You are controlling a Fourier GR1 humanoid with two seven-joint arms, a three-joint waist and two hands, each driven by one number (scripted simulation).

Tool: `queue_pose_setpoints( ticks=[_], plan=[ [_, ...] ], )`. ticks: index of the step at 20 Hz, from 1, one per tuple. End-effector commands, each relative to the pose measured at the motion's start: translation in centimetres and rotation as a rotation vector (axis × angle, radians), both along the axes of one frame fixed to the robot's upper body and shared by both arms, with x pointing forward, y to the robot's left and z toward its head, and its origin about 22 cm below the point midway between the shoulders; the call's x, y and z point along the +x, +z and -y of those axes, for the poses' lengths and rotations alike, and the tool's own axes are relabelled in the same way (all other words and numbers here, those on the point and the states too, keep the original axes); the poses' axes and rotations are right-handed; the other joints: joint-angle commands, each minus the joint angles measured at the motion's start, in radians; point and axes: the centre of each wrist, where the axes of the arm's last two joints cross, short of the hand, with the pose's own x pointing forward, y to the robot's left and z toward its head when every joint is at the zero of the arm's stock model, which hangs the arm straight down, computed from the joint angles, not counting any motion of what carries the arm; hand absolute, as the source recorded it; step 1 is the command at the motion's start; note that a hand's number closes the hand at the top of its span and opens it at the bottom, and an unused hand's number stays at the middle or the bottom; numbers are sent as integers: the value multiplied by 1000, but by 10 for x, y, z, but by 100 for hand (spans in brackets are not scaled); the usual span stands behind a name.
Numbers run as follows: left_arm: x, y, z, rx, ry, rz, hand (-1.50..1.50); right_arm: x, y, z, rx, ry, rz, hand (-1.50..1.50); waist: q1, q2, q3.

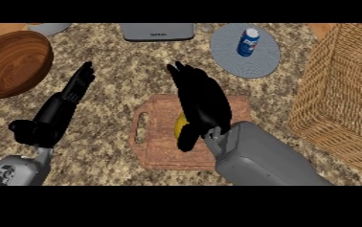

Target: Pick the lemon from the cutting board and place it in the basket

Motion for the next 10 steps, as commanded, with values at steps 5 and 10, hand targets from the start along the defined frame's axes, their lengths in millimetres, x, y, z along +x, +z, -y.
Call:
queue_pose_setpoints(
  ticks=[5,10],
  plan=[
    [7,11,8,-1,-10,20,0,-42,76,38,-72,-13,-98,-150,6,12,4],
    [8,-6,-2,-8,-9,29,0,-68,75,42,-35,-38,-83,-150,22,17,3]
  ],
)
